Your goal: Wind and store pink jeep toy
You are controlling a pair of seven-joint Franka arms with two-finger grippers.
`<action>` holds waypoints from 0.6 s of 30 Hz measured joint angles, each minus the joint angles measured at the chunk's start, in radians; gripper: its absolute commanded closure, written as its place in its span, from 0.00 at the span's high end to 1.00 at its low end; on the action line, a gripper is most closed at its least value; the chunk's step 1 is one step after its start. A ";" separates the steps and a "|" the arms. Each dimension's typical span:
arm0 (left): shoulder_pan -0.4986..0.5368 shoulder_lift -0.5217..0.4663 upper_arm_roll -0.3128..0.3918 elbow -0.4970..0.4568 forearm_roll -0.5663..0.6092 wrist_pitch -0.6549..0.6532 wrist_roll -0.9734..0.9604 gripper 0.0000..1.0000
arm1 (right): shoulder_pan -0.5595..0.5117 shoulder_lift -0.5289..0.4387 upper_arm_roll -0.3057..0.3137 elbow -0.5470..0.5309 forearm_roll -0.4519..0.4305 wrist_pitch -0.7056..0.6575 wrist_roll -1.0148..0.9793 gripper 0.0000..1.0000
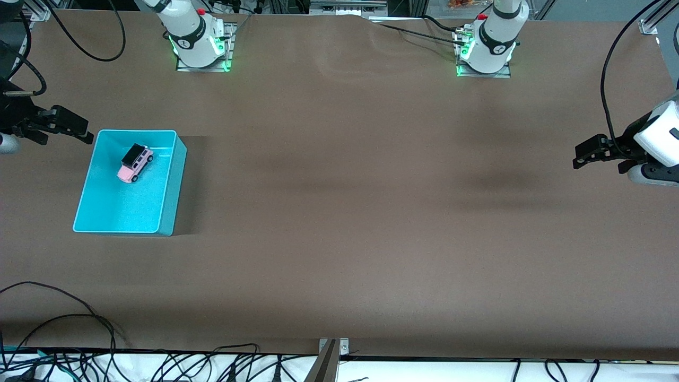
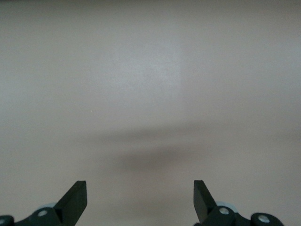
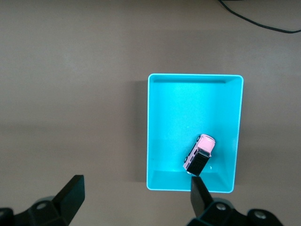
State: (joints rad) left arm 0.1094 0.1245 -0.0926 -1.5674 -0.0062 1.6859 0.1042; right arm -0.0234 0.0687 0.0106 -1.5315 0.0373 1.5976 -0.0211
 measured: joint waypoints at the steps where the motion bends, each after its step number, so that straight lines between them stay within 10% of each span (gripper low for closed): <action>1: 0.000 0.000 -0.001 0.001 0.000 0.000 0.000 1.00 | 0.000 0.000 0.000 0.000 0.000 0.000 0.000 1.00; 18: 0.000 0.000 -0.029 0.024 0.000 0.003 0.000 1.00 | 0.000 0.000 0.000 0.000 0.000 0.000 0.000 1.00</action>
State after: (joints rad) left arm 0.1094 0.1241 -0.1212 -1.5435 -0.0062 1.6892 0.1046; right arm -0.0237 0.0686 0.0101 -1.5315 0.0373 1.5976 -0.0211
